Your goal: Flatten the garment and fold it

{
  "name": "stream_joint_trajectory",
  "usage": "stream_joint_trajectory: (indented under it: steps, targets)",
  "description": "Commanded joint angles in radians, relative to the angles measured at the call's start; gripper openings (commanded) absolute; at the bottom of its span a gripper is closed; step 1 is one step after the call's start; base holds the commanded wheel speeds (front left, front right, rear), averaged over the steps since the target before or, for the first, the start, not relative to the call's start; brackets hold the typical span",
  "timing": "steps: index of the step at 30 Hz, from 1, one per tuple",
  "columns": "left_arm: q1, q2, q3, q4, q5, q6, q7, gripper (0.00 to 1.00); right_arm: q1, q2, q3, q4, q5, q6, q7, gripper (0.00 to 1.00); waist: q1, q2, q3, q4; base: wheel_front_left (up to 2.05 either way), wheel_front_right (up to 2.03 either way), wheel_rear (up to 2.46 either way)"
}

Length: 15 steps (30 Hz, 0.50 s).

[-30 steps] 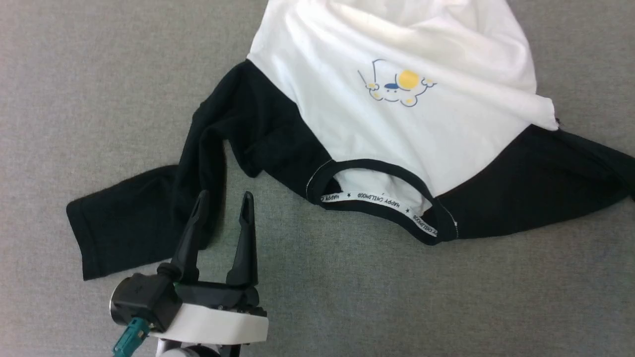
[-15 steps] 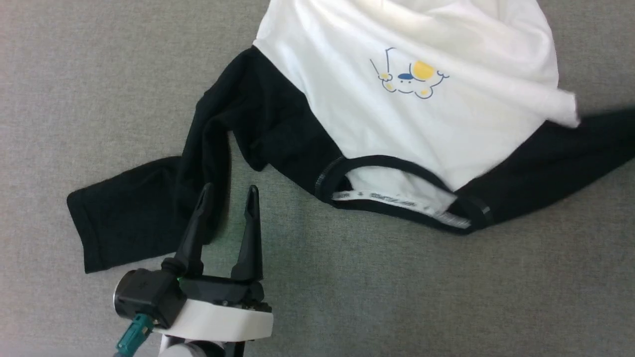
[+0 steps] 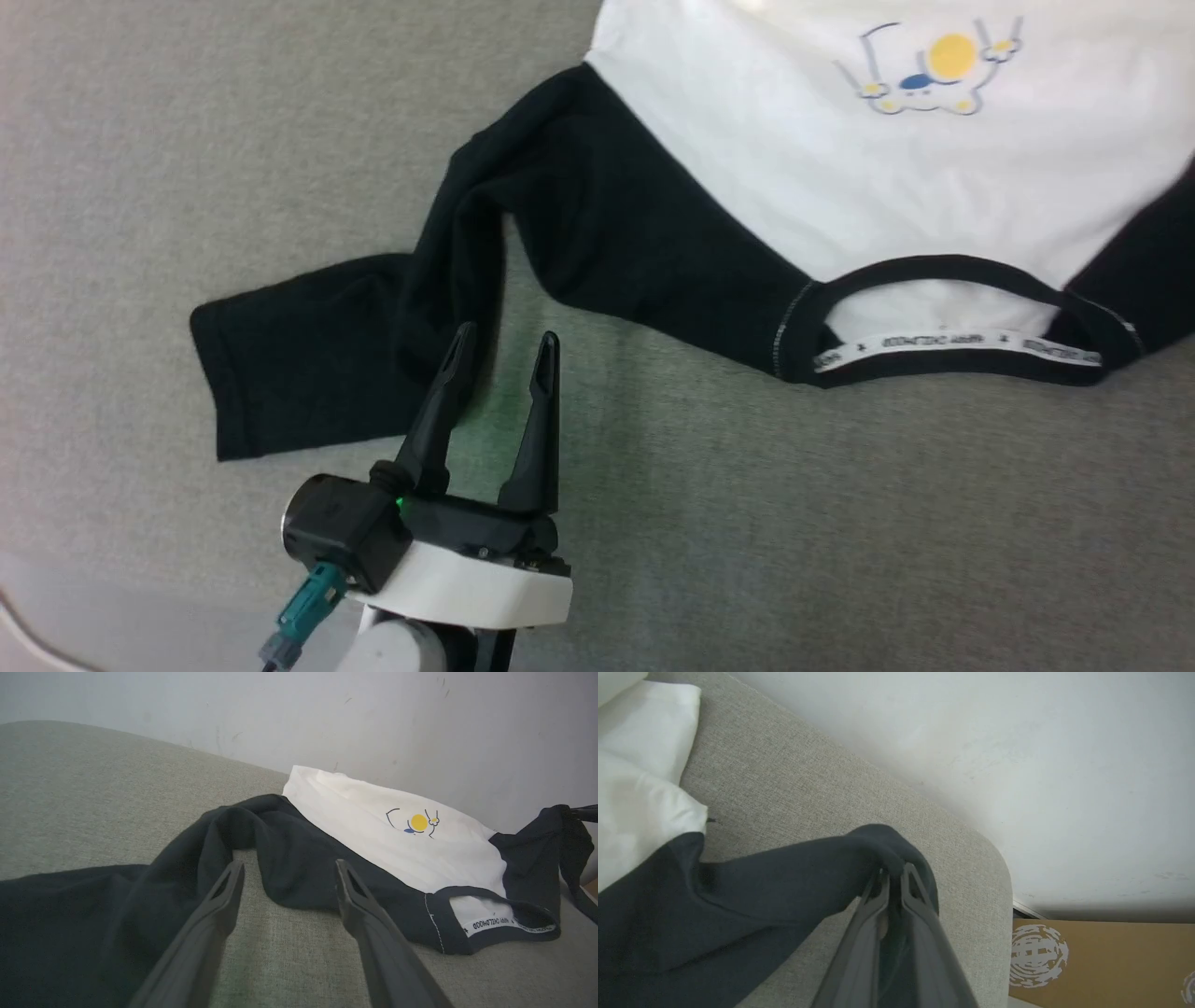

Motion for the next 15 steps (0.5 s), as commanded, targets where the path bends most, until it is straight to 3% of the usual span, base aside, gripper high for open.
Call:
stream_joint_trajectory:
  steps: [1, 2, 9, 15]
  targets:
    - [-0.021, -0.007, 0.0, 0.005, 0.0, -0.006, -0.004, 1.0, -0.026, 0.022, 0.015, 0.024, -0.016, -0.002, -0.015, 0.84, -0.0001, 0.0, 0.021, 0.023, 0.0, 0.0, 0.0]
    - [-0.024, -0.009, -0.001, 0.007, 0.0, -0.009, -0.004, 1.0, -0.038, 0.033, 0.024, 0.045, -0.023, -0.002, -0.023, 1.0, -0.0001, 0.0, 0.02, 0.022, 0.0, 0.0, 0.0]
    - [-0.023, 0.004, 0.017, 0.026, 0.001, -0.012, -0.005, 1.0, -0.054, 0.099, 0.044, 0.112, 0.0, -0.002, -0.101, 1.0, -0.0001, 0.0, -0.039, -0.022, 0.0, 0.0, 0.0]
    - [0.02, 0.034, 0.042, 0.031, -0.013, -0.006, 0.0, 1.0, 0.045, 0.203, -0.034, 0.01, 0.061, -0.002, -0.246, 1.0, -0.0001, 0.0, -0.141, -0.069, 0.0, 0.0, 0.0]
